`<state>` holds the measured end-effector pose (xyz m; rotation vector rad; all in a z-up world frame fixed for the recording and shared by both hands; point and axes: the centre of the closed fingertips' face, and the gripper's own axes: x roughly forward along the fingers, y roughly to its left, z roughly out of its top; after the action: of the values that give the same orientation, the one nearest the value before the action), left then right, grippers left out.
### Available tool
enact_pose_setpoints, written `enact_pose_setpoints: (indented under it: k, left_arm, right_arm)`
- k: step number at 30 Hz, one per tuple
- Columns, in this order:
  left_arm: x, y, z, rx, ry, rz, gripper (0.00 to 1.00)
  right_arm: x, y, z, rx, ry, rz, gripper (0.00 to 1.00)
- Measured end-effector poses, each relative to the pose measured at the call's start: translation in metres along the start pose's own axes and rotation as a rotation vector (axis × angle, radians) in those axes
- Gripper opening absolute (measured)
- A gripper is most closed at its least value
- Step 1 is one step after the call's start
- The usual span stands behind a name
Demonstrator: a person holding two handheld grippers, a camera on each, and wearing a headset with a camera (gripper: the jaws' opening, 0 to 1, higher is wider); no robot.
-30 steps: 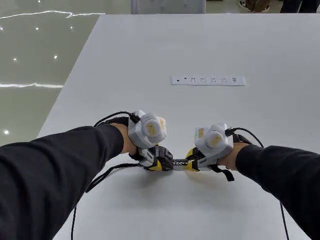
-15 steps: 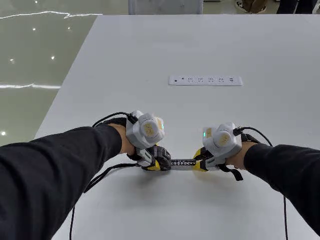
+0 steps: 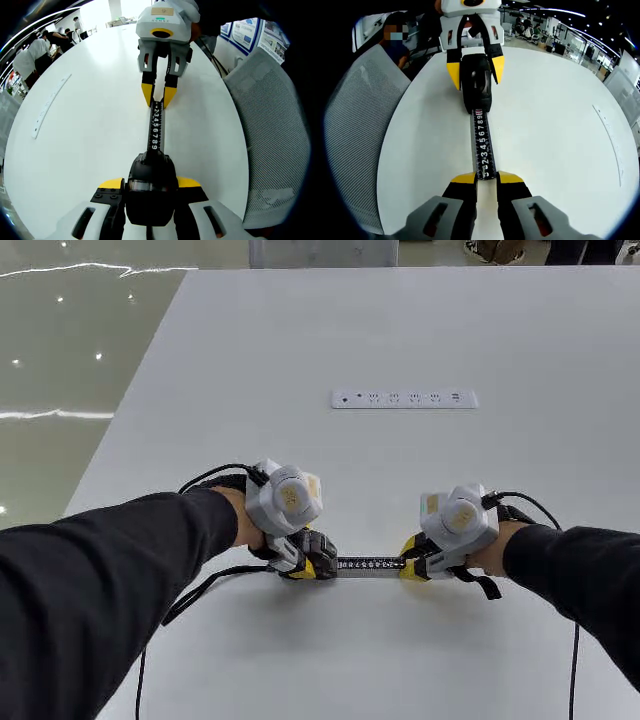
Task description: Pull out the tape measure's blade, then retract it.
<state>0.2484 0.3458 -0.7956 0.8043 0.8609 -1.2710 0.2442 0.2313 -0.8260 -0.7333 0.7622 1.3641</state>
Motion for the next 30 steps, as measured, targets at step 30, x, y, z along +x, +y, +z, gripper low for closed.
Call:
enact_pose_setpoints:
  k: [30]
  left_arm:
    - [0.001,0.001,0.0,0.005,-0.006,0.006,0.33]
  right_arm:
    - [-0.033,-0.005,-0.047,0.027,0.044,-0.027,0.1]
